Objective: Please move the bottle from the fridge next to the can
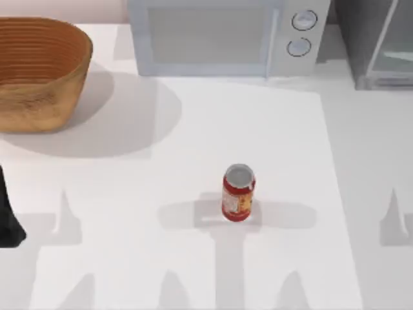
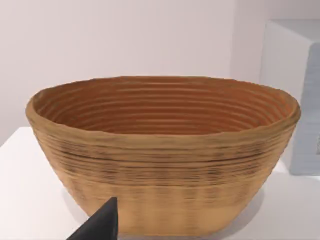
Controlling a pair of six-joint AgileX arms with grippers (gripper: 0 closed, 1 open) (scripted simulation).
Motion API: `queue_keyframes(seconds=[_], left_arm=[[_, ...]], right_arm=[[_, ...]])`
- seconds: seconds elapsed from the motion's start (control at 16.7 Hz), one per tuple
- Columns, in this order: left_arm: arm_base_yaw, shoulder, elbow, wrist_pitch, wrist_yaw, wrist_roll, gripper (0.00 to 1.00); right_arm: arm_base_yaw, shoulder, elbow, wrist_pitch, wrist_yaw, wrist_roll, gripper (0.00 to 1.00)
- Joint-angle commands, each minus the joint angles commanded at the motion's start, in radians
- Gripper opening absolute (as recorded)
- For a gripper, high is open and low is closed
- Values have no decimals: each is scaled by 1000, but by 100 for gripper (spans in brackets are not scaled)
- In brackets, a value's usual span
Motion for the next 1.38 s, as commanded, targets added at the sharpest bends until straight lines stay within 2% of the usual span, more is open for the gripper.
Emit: queue_keyframes(seconds=[0.3, 0.54, 1.38], left_arm=[[0, 0, 0, 0, 0, 0, 100], [0, 0, 0, 0, 0, 0, 100], [0, 0, 0, 0, 0, 0, 100]], right_arm=[[-10, 62, 45, 51, -6, 1, 100], [-39, 294, 184, 209, -31, 7, 100], [-183, 1834, 848, 967, -154, 17, 100]])
